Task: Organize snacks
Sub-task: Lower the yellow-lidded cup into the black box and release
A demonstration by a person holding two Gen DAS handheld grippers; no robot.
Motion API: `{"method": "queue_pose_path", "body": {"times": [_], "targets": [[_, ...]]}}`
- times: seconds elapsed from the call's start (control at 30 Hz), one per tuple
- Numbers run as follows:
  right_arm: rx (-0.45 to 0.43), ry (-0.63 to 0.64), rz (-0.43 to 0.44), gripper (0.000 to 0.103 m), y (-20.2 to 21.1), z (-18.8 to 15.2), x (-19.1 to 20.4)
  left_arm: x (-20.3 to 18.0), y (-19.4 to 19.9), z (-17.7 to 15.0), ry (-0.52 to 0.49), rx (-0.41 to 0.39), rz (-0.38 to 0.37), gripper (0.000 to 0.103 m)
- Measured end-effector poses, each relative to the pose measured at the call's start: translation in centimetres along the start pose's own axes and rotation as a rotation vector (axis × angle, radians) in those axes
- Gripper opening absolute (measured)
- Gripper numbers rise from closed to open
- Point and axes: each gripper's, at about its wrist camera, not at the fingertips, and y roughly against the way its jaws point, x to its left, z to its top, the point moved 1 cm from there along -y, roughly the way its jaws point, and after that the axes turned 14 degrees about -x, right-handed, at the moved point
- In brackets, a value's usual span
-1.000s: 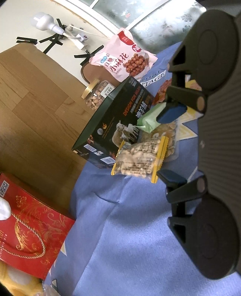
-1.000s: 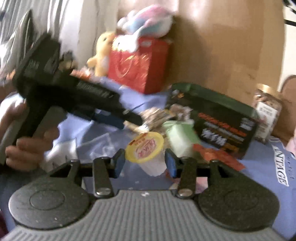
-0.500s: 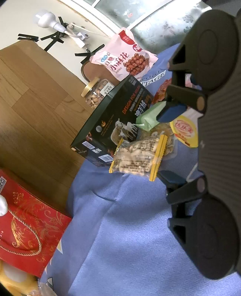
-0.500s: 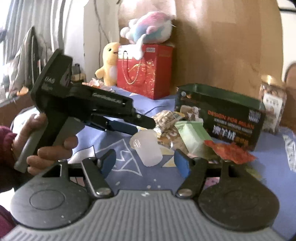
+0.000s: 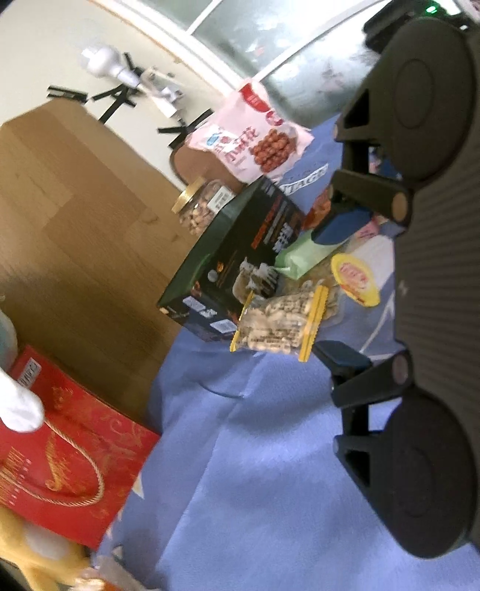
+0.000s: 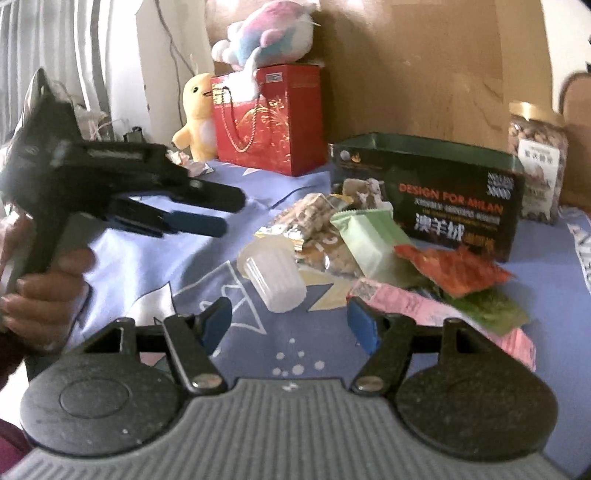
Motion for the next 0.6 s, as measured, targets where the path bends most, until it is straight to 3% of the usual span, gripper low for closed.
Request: {"method": "queue_pose_path", "body": {"times": [0.27,0.37,0.47,0.5,0.6], "targets": [[0.05,0.03,0.014,0.069,-1.6,0.0,0.1,-2.4,-1.3,-1.4,-0.064,0.094,-0.052,0.058],[0.08,0.048,0.028,0.059,-2.3,-0.1,0.4,-2.4,-2.6,-2.1,-0.077,0.138,-0.027,0.053],[0.085,0.045,0.029,0.054,-3.0,-0.1,0.3,-2.3,-3.4,-2.7,-0.094,0.172,-0.003,0.042],[0.082,0.036,0.032,0.046,-3.3,0.0,0.1,-2.1,-3.6,-2.9,-0.091,0.179,-0.003,0.043],[0.075,0.002,0.035,0.042,-3.6,0.2,-0.4,-2.0,-3.6,-2.9,-0.088,0.172,0.002,0.041]]}}
